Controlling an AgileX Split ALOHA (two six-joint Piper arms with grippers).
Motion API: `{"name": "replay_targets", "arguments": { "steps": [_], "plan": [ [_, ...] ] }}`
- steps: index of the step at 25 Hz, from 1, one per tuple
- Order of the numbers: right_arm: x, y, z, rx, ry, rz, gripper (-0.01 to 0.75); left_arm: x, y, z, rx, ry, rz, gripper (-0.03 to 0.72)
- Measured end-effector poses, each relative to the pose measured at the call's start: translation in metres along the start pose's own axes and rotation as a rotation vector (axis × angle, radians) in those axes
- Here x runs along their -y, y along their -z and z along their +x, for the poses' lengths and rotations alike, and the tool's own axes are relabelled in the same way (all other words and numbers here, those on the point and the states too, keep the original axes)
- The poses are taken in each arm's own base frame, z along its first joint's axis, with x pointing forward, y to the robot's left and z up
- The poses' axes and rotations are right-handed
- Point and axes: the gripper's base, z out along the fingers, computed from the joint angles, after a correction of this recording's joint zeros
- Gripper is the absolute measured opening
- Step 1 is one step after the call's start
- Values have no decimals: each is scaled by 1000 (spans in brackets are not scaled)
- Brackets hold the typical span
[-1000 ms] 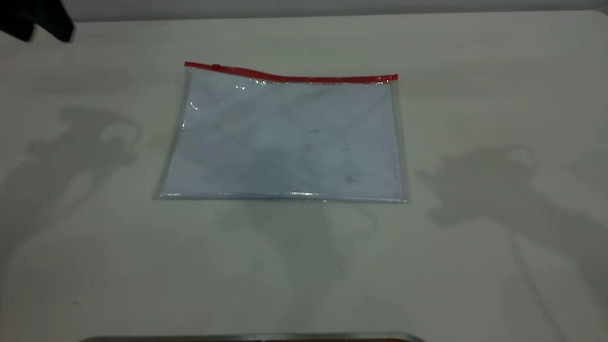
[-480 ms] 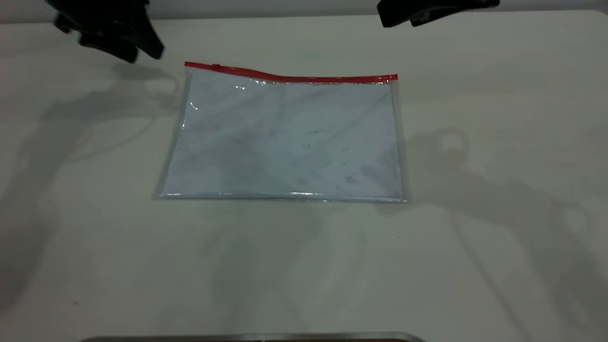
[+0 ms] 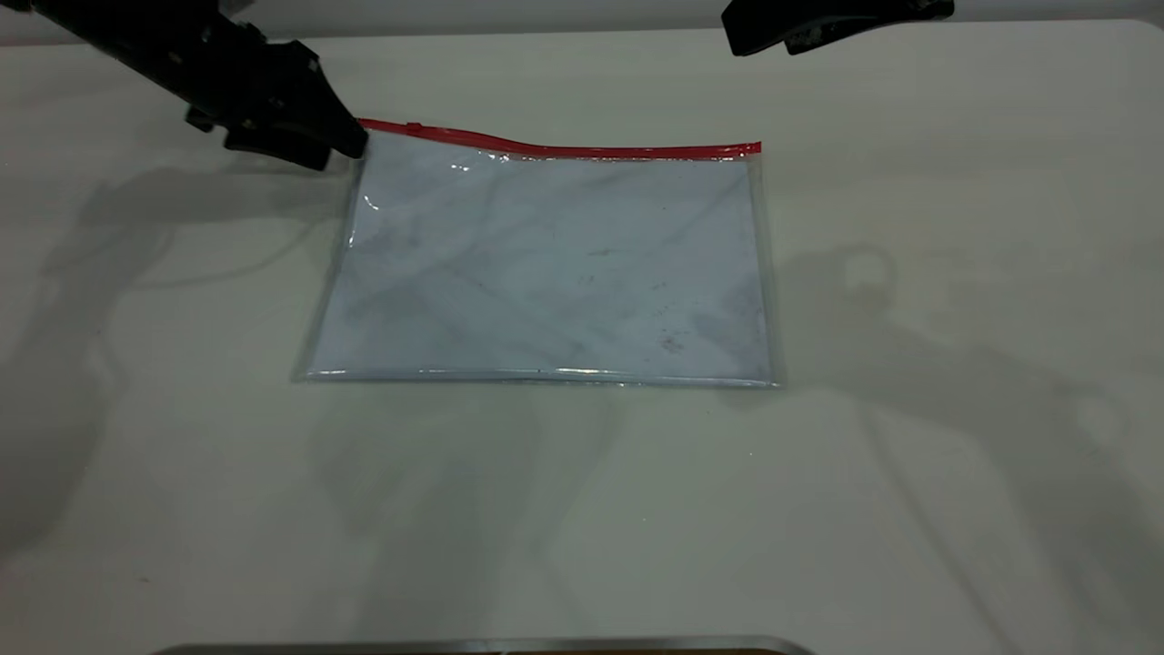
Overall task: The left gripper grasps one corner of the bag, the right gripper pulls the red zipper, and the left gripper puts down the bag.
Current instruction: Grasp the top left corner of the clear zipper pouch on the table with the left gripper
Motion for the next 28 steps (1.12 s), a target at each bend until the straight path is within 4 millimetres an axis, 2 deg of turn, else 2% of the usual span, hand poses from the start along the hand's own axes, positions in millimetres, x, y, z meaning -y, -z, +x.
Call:
{"name": "replay_targets", "arguments": {
  "steps": [8, 12, 15, 20, 23, 28],
  "plan": [
    [0, 0, 0, 5, -10, -1, 456, -3, -22, 12, 24, 54, 120, 546],
    [0, 0, -1, 11, -21, -3, 456, -2, -24, 12, 48, 51, 153, 531],
    [0, 0, -1, 12, -23, -3, 456, 0, -24, 11, 49, 48, 167, 457],
    [1, -3, -13, 33, -9, -16, 455, 3, -26, 11, 45, 28, 170, 202],
    [10, -24, -25, 35, 28, -29, 452, 7, -29, 11, 46, -39, 173, 70],
    [26, -74, -43, 26, 142, -146, 452, 18, -35, 8, 56, -198, 184, 51]
  ]
}}
